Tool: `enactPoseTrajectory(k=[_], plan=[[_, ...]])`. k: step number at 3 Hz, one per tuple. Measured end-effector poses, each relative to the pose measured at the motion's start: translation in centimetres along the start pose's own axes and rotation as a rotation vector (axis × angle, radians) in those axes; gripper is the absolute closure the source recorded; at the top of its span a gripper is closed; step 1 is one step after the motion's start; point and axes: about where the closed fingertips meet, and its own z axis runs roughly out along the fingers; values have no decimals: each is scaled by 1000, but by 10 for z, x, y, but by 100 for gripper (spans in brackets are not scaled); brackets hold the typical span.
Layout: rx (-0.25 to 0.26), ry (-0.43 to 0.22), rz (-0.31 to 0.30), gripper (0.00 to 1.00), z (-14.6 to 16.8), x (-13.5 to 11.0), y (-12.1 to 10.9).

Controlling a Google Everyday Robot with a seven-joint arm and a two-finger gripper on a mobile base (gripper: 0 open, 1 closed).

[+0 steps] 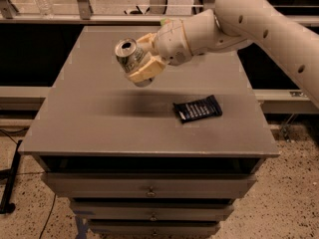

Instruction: Knock 7up can over

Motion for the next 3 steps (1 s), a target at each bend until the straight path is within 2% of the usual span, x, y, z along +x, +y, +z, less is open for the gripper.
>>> enactPoseTrajectory(k=[1, 2, 3], plan=[[-42, 182, -163, 100, 15, -17, 8], [-133, 364, -323, 100, 41, -29, 26], [-261, 524, -449, 100, 71, -24, 48]])
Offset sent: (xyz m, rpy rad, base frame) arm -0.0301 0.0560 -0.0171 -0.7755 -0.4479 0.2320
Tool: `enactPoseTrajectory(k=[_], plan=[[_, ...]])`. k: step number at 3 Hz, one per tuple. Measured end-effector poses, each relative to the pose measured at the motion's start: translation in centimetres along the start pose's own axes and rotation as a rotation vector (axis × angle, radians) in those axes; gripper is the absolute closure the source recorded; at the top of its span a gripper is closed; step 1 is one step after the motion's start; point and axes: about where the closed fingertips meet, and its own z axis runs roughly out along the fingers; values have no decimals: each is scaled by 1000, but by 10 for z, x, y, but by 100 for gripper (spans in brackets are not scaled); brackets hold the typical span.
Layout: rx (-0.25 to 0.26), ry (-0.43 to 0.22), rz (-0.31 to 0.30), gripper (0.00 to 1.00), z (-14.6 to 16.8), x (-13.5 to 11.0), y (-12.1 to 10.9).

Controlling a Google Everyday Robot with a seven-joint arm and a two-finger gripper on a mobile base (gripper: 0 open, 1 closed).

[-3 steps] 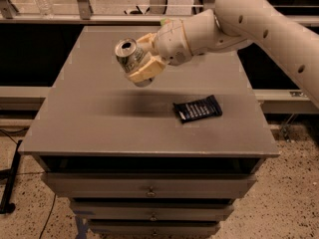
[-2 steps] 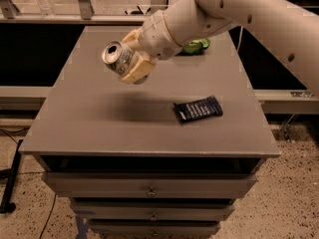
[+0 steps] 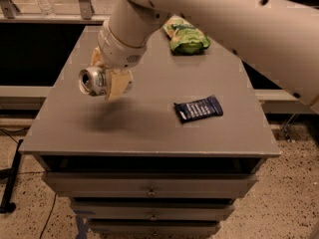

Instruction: Knock 7up can over

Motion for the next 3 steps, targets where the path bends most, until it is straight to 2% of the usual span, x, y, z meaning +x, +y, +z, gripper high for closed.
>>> enactPoseTrajectory(k=[1, 2, 3], plan=[[-120, 143, -121, 100, 24, 3, 9], [-198, 225, -188, 82, 38, 5, 14], [-250, 271, -222, 58, 46, 7, 18]])
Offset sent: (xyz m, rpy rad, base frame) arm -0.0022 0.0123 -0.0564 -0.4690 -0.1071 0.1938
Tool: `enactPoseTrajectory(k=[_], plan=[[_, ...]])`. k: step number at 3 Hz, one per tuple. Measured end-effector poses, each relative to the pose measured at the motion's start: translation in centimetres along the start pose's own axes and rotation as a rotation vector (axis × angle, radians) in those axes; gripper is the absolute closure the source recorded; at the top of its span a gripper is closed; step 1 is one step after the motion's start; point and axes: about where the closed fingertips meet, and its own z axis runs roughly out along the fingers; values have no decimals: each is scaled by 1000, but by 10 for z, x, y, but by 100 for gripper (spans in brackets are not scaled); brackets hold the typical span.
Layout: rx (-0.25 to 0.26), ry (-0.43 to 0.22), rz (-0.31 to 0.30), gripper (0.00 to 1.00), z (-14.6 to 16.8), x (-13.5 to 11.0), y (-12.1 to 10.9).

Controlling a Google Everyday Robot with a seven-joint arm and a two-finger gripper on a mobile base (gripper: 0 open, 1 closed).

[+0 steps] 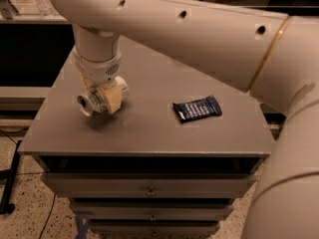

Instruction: Knock 7up can over

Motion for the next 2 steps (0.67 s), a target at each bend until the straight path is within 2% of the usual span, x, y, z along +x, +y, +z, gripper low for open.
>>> enactPoseTrajectory(k=[2], plan=[[-41, 15, -22, 12, 6, -3, 2]])
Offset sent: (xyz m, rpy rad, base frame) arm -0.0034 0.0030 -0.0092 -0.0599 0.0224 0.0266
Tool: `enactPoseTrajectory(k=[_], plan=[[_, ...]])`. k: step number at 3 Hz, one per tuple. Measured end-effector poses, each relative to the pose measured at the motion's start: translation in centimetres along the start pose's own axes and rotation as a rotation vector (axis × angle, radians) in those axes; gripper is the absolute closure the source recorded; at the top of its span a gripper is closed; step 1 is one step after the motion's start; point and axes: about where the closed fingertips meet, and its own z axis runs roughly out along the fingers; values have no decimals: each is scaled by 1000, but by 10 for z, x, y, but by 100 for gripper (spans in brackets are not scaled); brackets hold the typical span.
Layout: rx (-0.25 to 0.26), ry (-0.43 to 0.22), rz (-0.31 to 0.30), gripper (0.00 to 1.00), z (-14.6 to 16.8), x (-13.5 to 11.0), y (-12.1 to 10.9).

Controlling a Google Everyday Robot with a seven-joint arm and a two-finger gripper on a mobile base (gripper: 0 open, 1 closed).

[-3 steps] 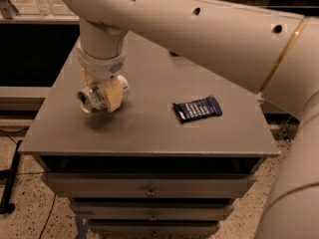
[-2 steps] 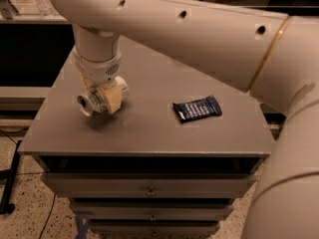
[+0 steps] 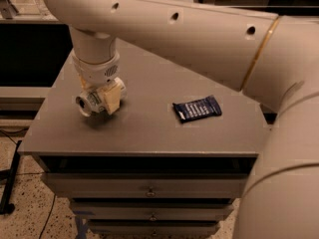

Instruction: Knock 7up can over

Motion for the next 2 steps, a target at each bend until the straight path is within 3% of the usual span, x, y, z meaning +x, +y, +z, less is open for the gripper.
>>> enactPoseTrajectory(k=[1, 2], plan=[[-12, -8, -2, 0, 1, -1, 2], [-15, -13, 2, 0, 0, 1, 3]])
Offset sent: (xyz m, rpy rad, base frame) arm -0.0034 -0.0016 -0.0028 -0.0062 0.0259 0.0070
